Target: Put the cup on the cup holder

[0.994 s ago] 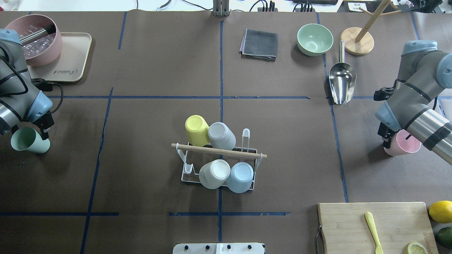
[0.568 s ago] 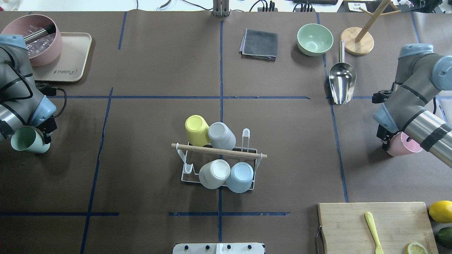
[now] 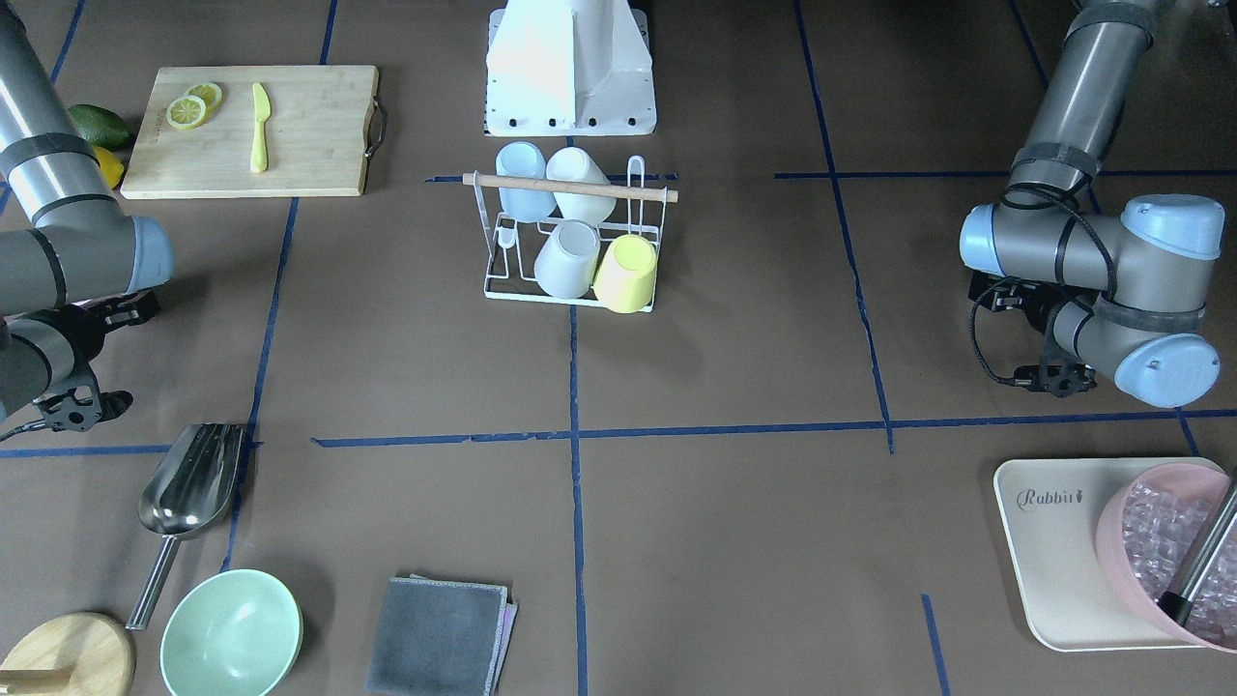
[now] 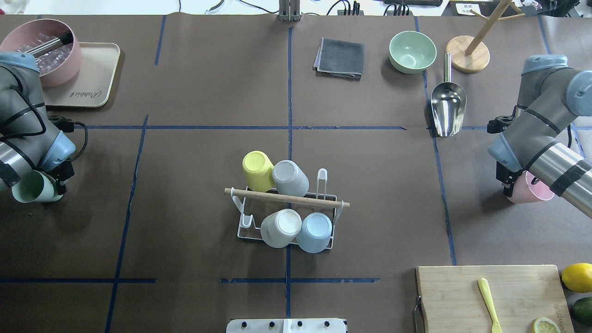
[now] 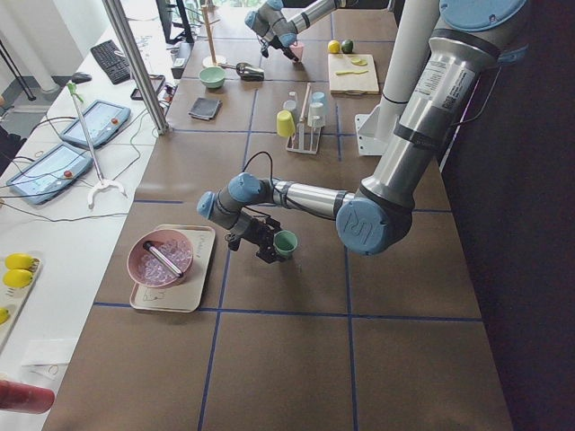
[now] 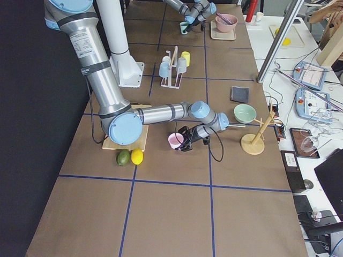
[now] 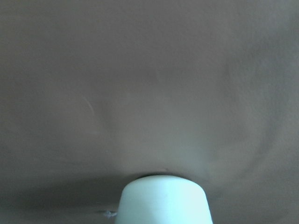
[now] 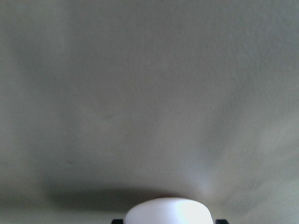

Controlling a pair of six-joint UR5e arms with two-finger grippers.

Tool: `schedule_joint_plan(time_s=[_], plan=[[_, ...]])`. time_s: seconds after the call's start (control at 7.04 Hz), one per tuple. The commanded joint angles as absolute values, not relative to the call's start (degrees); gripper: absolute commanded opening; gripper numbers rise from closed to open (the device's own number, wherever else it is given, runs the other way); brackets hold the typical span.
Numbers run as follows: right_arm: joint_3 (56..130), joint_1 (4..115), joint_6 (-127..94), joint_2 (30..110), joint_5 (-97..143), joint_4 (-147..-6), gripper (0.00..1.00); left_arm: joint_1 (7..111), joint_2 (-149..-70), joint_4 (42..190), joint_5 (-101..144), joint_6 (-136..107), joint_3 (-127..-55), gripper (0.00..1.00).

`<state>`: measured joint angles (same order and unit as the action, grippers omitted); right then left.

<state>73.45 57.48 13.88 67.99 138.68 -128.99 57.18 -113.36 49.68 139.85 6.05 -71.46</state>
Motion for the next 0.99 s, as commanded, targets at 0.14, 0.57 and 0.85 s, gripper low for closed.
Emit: schedule_joint_plan(time_s=[0.14, 0.57, 0.85], plan=[[76.27, 63.96, 13.71, 64.70, 137.29, -129.20, 0.03, 57.39, -112.68, 49.05, 140.01, 6.06, -72.07, 0.18], [82.60, 67.40, 9.59, 62.76, 137.63, -123.43, 0.04, 58.26, -112.85, 48.34, 139.83, 6.07, -79.26, 0.05], [86.47, 67.32, 9.58, 62.67, 138.60, -119.65, 0.03, 60.03, -110.58, 48.86, 139.30, 5.98, -91.16, 0.06]])
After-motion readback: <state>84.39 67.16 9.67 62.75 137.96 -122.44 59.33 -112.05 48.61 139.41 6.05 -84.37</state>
